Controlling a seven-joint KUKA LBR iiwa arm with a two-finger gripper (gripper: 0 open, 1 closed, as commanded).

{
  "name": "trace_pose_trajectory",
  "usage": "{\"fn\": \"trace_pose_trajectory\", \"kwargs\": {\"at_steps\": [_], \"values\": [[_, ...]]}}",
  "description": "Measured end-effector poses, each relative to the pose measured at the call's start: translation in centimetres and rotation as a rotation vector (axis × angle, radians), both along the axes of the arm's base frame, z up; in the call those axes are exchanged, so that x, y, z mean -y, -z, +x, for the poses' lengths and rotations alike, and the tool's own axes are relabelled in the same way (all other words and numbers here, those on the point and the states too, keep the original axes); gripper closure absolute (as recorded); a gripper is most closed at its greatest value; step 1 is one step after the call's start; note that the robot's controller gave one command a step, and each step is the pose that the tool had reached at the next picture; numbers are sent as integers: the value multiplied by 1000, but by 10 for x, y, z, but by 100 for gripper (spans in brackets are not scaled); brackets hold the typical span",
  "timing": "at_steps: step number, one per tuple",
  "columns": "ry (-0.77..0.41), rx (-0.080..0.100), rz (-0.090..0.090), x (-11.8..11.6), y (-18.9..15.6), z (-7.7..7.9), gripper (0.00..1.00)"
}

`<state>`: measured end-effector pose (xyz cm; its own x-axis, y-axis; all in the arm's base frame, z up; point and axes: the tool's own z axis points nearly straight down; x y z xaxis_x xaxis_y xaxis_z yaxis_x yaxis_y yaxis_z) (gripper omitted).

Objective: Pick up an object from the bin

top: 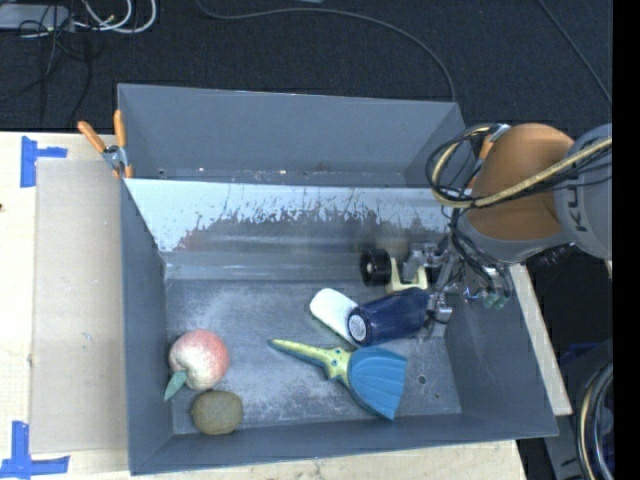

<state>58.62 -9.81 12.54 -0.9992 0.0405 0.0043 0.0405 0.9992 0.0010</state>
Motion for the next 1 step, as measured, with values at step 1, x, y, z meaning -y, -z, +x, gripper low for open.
{"fn": "trace_pose_trajectory", "kwargs": {"at_steps": [1], "values": [[-27,2,3,0,50,1,0]]}}
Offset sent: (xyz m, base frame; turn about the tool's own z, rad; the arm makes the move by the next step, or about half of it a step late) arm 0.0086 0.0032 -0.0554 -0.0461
